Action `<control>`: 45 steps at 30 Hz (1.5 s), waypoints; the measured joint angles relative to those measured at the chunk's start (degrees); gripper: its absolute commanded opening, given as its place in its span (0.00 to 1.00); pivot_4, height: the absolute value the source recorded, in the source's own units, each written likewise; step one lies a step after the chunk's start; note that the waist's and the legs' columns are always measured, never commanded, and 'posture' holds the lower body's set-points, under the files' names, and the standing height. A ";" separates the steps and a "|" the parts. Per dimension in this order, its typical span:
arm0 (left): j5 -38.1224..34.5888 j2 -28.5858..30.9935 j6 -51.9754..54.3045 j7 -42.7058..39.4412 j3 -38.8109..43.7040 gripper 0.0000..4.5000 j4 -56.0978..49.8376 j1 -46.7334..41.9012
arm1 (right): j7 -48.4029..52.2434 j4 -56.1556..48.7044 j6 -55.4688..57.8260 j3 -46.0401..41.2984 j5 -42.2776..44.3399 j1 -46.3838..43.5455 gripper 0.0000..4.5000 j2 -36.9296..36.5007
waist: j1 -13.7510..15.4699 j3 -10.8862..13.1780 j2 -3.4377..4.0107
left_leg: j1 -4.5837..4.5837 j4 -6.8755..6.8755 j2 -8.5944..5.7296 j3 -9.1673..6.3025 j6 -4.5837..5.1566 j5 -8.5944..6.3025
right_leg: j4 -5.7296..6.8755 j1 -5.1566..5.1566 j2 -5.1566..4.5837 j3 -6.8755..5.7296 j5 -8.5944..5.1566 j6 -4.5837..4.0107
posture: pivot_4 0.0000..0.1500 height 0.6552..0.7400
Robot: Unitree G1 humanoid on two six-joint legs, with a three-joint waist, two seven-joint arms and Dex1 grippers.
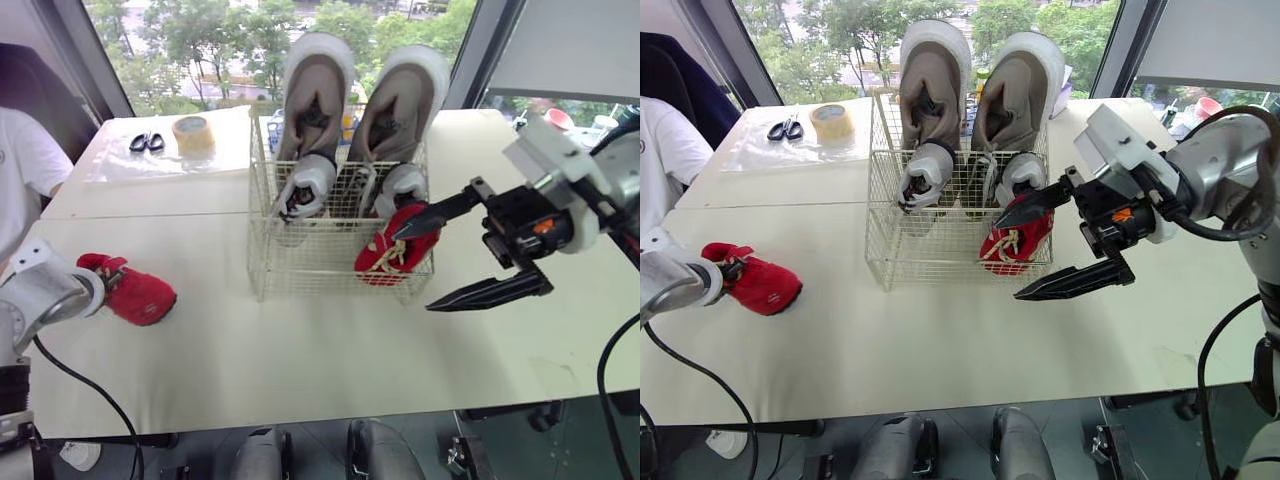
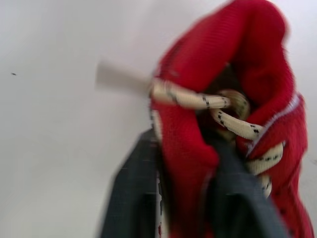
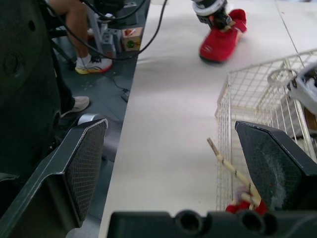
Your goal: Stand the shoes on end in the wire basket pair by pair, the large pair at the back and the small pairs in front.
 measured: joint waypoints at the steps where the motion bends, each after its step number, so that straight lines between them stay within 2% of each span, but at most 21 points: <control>1: -0.09 0.03 0.61 0.23 0.35 0.01 -0.85 0.54 | -0.09 -0.02 0.23 -0.08 0.10 0.21 1.00 -0.05 | 0.02 0.00 0.00 | 0.00 0.00 0.02 0.00 0.00 0.00 | 0.00 0.00 0.00 0.00 -0.01 -0.01 | 1.00 1.00; 5: -0.73 2.81 2.31 3.14 0.80 0.01 -5.42 2.22 | -0.32 0.65 0.87 -0.10 0.23 0.49 1.00 0.03 | 0.04 0.09 -0.21 | -0.09 0.00 0.02 -0.03 -0.03 0.01 | -0.01 -0.09 -0.02 0.00 -0.06 -0.10 | 1.00 1.00; 7: 0.17 6.13 2.98 0.83 1.10 0.01 -8.49 0.41 | -0.44 2.24 1.06 -0.09 0.30 0.13 1.00 0.41 | 0.21 0.10 -0.36 | -0.13 0.01 0.01 -0.07 -0.07 0.03 | -0.02 -0.10 -0.03 -0.03 -0.07 -0.15 | 1.00 1.00; 8: 1.76 8.09 3.14 -2.50 1.13 0.01 -10.28 -1.60 | -0.57 3.28 1.35 -0.09 0.52 -0.43 1.00 0.98 | 0.38 0.11 -0.38 | -0.17 0.04 -0.02 -0.10 -0.08 0.03 | -0.05 -0.09 -0.03 -0.07 -0.08 -0.18 | 1.00 1.00; 11: 9.56 11.68 0.13 -19.12 1.78 0.01 -20.54 -9.76 | -1.33 5.75 2.60 -0.10 1.10 -1.95 1.00 2.74 | 0.90 0.09 -0.36 | -0.17 0.05 -0.14 0.03 -0.14 0.07 | -0.19 -0.05 -0.02 -0.11 -0.07 -0.19 | 1.00 1.00; 12: 10.46 10.28 -1.87 -24.44 3.20 0.01 -23.92 -11.24 | -1.65 6.06 2.94 -0.10 1.18 -2.02 1.00 3.05 | 0.88 0.02 -0.21 | -0.13 0.04 -0.18 0.15 -0.20 0.10 | -0.20 -0.05 -0.06 -0.02 -0.06 -0.17 | 1.00 1.00; 13: 10.06 6.49 -4.39 -29.55 4.62 0.01 -26.92 -12.75 | -2.01 6.48 3.14 -0.14 1.16 -1.91 1.00 3.23 | 0.93 -0.09 -0.01 | -0.12 0.03 -0.25 0.21 -0.14 0.07 | -0.19 -0.04 -0.13 0.02 -0.07 -0.16 | 1.00 1.00; 15: 9.65 -1.42 -8.92 -38.92 4.35 0.01 -33.53 -14.14 | -3.00 6.71 3.38 -0.13 1.04 -0.99 1.00 3.68 | 1.24 -0.03 -0.12 | -0.15 0.04 -0.27 0.20 -0.12 0.07 | -0.19 -0.03 -0.15 0.00 0.03 0.03 | 1.00 1.00; 19: 18.78 -9.50 -13.06 -51.74 -3.93 0.01 -37.72 -14.09 | -5.64 6.62 5.20 -0.79 1.30 0.31 1.00 3.56 | 1.57 -0.02 -0.14 | -0.13 0.11 -0.39 0.26 -0.11 0.09 | -0.15 -0.01 0.06 -0.01 0.07 0.10 | 1.00 1.00; 23: 28.44 -14.56 -15.63 -60.60 -10.77 0.01 -37.62 -13.22 | -7.81 5.58 6.93 -2.45 1.81 1.14 1.00 2.88 | 1.58 -0.02 -0.15 | -0.10 0.11 -0.33 0.22 0.04 0.01 | -0.13 0.04 0.24 -0.01 0.07 0.11 | 1.00 1.00; 28: 38.37 -16.62 -16.14 -64.42 -15.07 0.01 -38.45 -9.53 | -9.50 5.04 8.96 -4.64 2.82 1.62 1.00 1.28 | 1.53 -0.02 -0.15 | -0.07 0.11 -0.13 0.06 0.11 -0.02 | -0.12 0.05 0.40 0.01 0.06 0.11 | 1.00 1.00; 32: 49.05 -19.09 -18.32 -65.70 -19.69 0.01 -39.50 -7.69 | -10.70 4.67 9.77 -4.86 3.02 1.62 1.00 1.43 | 1.58 -0.02 -0.15 | -0.08 0.12 -0.08 0.04 0.12 -0.02 | -0.12 0.06 0.41 0.01 0.06 0.10 | 1.00 1.00; 39: 69.90 -25.62 -28.28 -66.33 -27.49 0.01 -40.85 -1.29 | -12.27 4.65 9.86 -4.86 3.07 1.61 1.00 2.12 | 1.62 -0.06 -0.11 | 0.06 0.13 0.02 0.02 0.14 -0.03 | -0.13 0.23 0.40 0.00 0.04 0.06 | 1.00 1.00; 42: 82.08 -27.10 -33.65 -64.83 -31.68 0.01 -41.06 2.14 | -13.15 4.64 10.70 -4.89 4.14 1.49 1.00 2.43 | 1.59 -0.11 -0.08 | 0.16 0.13 0.04 0.02 0.16 -0.04 | -0.12 0.29 0.40 0.01 0.00 -0.02 | 1.00 1.00; 45: 86.89 -28.13 -35.11 -64.83 -32.88 0.01 -40.83 4.68 | -13.67 4.66 11.06 -4.93 4.54 1.47 1.00 2.42 | 1.52 -0.15 -0.01 | 0.20 0.13 0.11 0.04 0.16 -0.04 | -0.08 0.28 0.41 0.01 -0.01 -0.08 | 1.00 1.00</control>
